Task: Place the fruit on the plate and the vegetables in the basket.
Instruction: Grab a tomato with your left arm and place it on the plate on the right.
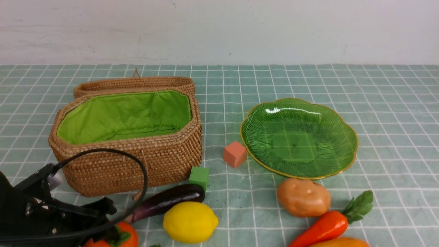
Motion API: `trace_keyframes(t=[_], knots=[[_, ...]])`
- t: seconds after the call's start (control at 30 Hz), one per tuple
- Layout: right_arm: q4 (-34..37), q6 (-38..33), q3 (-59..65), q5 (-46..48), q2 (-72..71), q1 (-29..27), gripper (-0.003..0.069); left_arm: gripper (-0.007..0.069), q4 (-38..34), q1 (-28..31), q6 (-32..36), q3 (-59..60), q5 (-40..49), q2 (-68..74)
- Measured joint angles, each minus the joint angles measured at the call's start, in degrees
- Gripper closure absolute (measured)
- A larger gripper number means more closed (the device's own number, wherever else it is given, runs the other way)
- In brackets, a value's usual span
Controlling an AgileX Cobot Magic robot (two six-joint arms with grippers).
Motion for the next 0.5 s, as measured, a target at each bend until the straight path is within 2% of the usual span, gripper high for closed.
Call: trace_keyframes(t=[0.4,0.5], knots=[[0.00,0.00,0.00,0.00,0.00,0.00,0.0419,0.0127,-0.21,0.00,0.77,0.88,4.84,-10.07],[0.00,0.00,0.00,0.00,0.00,0.00,0.0419,0.0127,-3.01,0.00,4.97,-0.38,7.41,-12.77]])
